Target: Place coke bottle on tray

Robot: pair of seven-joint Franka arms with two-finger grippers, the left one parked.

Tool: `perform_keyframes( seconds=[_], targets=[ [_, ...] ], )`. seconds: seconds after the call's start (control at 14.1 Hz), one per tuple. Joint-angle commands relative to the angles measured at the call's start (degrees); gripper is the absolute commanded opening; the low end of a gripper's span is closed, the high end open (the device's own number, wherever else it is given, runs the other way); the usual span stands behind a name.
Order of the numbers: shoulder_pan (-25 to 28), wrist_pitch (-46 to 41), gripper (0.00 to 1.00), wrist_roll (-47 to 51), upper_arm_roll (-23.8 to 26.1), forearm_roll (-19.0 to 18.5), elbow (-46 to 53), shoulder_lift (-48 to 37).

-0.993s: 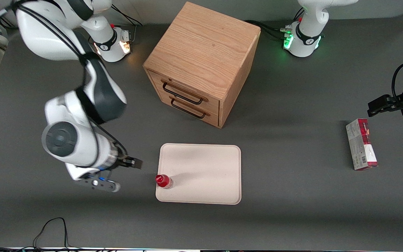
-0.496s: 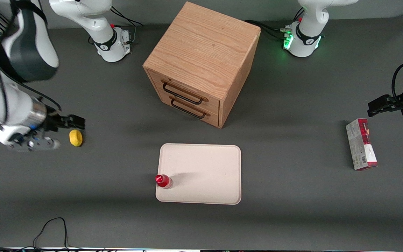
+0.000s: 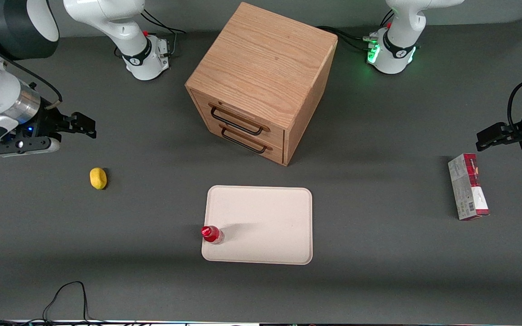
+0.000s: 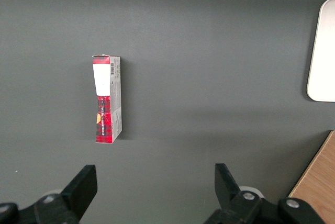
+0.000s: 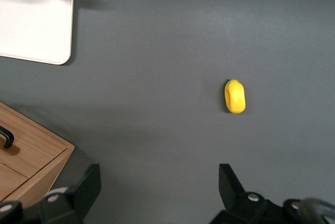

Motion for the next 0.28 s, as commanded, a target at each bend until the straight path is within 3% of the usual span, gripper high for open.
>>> perform_keyframes(
  seconds=[0.0, 0.21],
  targets=[
    [-1.8, -2.1, 1.0, -2.9, 0.2, 0.8, 1.8, 0.2],
    [-2.2, -2.3, 1.0, -3.0, 0.9, 0.8, 3.1, 0.4]
  ],
)
